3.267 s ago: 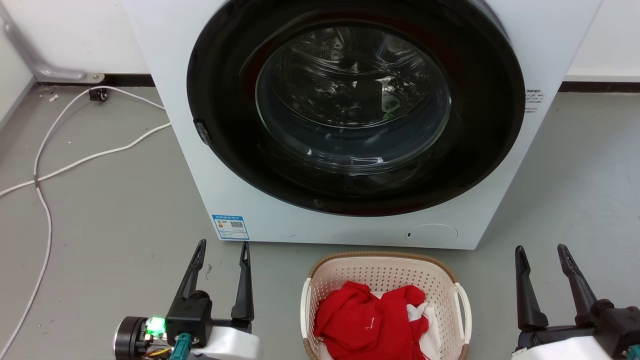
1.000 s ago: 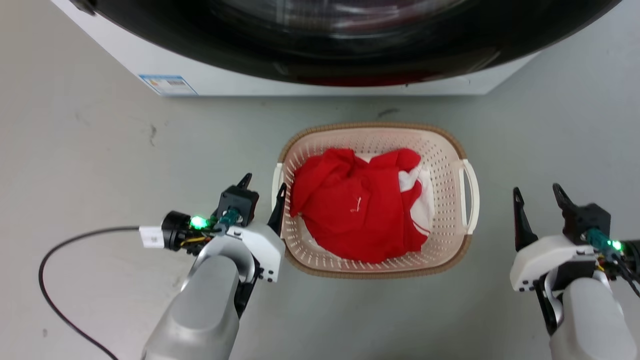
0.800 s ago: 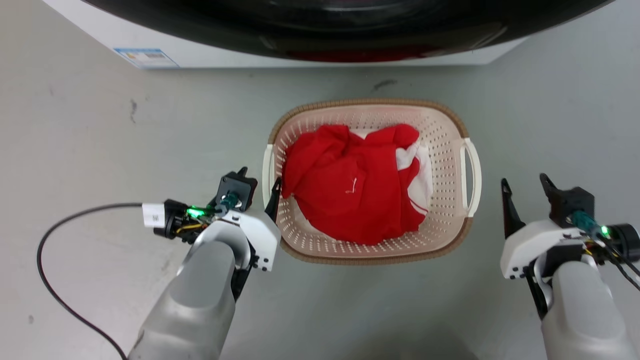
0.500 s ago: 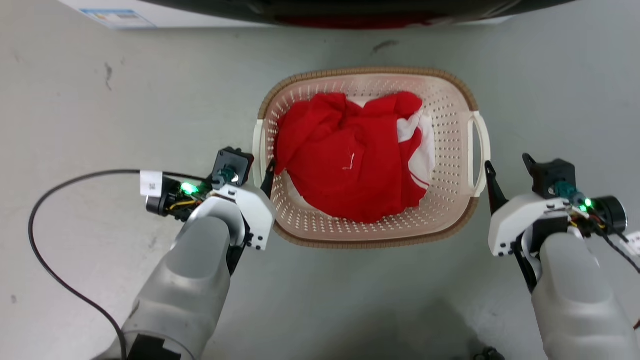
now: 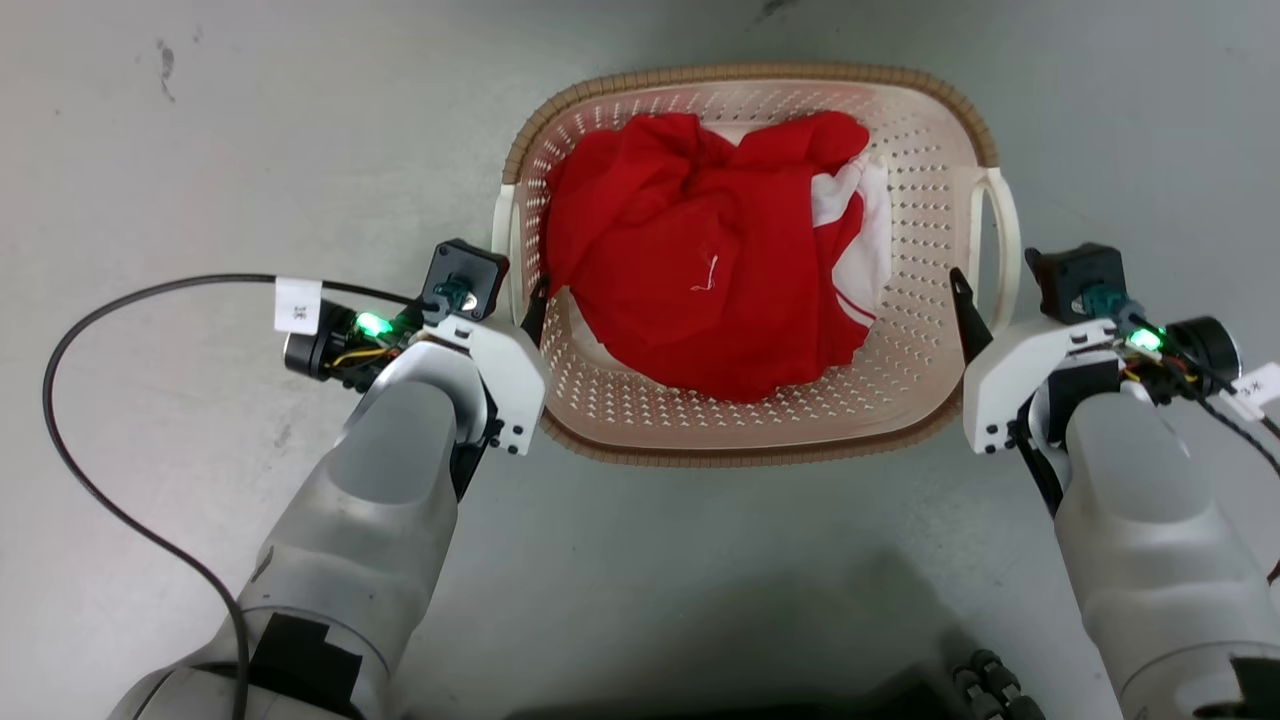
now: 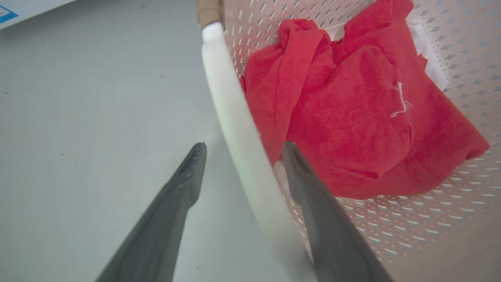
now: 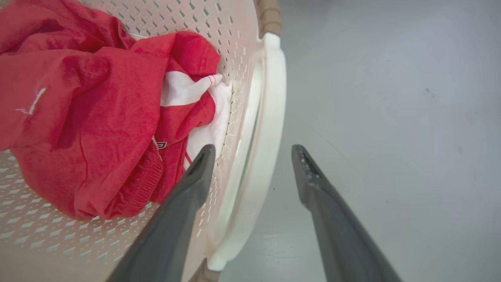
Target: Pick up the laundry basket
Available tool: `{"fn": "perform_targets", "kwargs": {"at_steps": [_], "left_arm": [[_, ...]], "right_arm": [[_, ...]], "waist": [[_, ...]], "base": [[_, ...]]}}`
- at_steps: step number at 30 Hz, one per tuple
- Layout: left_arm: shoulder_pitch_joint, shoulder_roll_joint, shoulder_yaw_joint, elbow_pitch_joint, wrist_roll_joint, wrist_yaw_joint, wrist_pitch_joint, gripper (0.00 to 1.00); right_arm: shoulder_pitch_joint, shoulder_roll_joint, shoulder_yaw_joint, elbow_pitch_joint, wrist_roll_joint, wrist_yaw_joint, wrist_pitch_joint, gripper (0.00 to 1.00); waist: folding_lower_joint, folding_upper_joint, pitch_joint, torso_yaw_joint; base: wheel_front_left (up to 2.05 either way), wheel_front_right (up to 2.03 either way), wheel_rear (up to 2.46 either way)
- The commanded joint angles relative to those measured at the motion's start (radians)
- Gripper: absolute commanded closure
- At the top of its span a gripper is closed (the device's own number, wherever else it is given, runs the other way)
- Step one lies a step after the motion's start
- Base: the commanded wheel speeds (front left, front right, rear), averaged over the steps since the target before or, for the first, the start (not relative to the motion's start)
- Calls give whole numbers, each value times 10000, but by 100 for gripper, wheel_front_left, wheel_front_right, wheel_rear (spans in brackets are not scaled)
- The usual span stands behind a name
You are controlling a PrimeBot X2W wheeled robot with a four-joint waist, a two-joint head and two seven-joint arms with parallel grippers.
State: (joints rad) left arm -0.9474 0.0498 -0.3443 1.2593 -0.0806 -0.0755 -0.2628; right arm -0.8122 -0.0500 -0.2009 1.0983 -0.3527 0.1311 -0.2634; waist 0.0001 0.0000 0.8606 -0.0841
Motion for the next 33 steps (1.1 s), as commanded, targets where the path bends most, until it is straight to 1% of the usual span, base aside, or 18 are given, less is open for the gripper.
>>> {"fn": "perform_targets", "kwargs": {"at_steps": [1,7,12,13,14,15,19,25,33], "left_arm": [[-219,17,-37,50,-74,2,-15,0],[-495,34,-218,145,-223,-17,24,0],[-639,30,-335,204,-347,37,120,0],[-650,30,-371,217,-357,19,152,0],[-661,30,-402,221,-366,8,195,38],[-678,32,-443,229,-375,-4,224,100],[-727,174,-562,253,-442,-38,321,100],[-636,136,-746,260,-631,-90,372,100],[-239,61,-1025,281,-968,-223,627,100]], "right_arm": [[-368,-18,-82,218,-206,-7,-21,0],[-942,-68,-381,931,-692,-7,67,0],[-1228,-79,-543,1247,-1022,-7,315,0],[-1286,-78,-595,1297,-1045,-7,382,71],[-1343,-70,-666,1344,-997,-7,442,100],[-1363,-57,-699,1439,-974,-7,558,100],[-1333,-85,-728,1603,-1022,-11,753,100],[-1280,-88,-781,1708,-1047,-14,816,100],[-1122,-110,-708,1795,-1047,-16,988,100]], "waist": [[-1,0,178,50],[-1,0,408,138],[-1,0,532,162],[-1,0,550,162],[-1,0,567,168],[-1,0,575,177],[-1,0,574,202],[-1,0,410,239],[-1,0,-297,326]], "base": [[0,0,0],[0,0,0],[0,0,0],[0,0,0],[0,0,0],[0,0,0],[0,0,0],[0,0,0],[0,0,0]]}}
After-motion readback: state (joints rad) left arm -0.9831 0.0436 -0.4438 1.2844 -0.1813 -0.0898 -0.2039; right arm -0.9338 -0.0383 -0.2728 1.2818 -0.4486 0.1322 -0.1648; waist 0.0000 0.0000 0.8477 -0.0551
